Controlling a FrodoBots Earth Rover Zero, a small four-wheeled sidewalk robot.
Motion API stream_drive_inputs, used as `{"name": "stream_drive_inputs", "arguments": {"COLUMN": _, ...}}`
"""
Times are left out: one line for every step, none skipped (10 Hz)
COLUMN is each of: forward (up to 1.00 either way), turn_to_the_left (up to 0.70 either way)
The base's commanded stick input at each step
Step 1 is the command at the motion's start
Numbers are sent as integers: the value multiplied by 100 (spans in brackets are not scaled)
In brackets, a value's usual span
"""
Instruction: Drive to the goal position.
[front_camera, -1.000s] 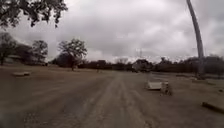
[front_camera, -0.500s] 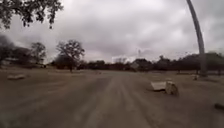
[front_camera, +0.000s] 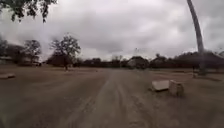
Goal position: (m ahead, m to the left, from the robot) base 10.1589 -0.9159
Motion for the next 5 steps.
{"name": "stream_drive_inputs", "arguments": {"forward": 70, "turn_to_the_left": -1}}
{"name": "stream_drive_inputs", "arguments": {"forward": 70, "turn_to_the_left": 1}}
{"name": "stream_drive_inputs", "arguments": {"forward": 70, "turn_to_the_left": 1}}
{"name": "stream_drive_inputs", "arguments": {"forward": 70, "turn_to_the_left": 1}}
{"name": "stream_drive_inputs", "arguments": {"forward": 70, "turn_to_the_left": 1}}
